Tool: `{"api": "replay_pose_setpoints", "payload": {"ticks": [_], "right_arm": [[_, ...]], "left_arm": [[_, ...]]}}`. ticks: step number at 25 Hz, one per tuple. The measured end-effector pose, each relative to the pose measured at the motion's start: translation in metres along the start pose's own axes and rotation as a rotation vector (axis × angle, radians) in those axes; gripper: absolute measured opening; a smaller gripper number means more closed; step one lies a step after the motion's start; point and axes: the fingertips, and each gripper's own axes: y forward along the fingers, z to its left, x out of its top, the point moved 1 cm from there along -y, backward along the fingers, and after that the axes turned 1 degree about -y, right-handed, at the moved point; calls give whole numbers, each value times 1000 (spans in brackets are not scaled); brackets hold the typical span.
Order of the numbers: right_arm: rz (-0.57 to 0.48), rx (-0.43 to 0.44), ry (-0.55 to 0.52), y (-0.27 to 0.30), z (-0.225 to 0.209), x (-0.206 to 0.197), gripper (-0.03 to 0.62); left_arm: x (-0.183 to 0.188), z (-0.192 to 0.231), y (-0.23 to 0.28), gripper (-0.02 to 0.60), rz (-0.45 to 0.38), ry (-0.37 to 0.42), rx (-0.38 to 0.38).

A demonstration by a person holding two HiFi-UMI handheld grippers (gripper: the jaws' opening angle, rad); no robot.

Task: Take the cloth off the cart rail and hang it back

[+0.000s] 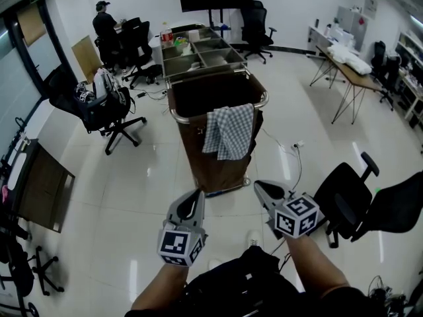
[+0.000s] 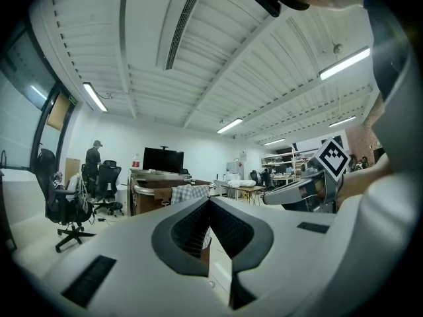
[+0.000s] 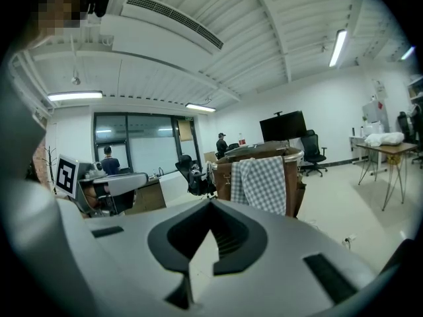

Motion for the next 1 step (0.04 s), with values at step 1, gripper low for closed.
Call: {"api": "replay_pose_setpoints", "payload": {"ticks": [1], "right_arm": [[-3,0,-2,-1,0,1,12]], "left_arm": [[1,0,0,0,-3,1,-1]]}}
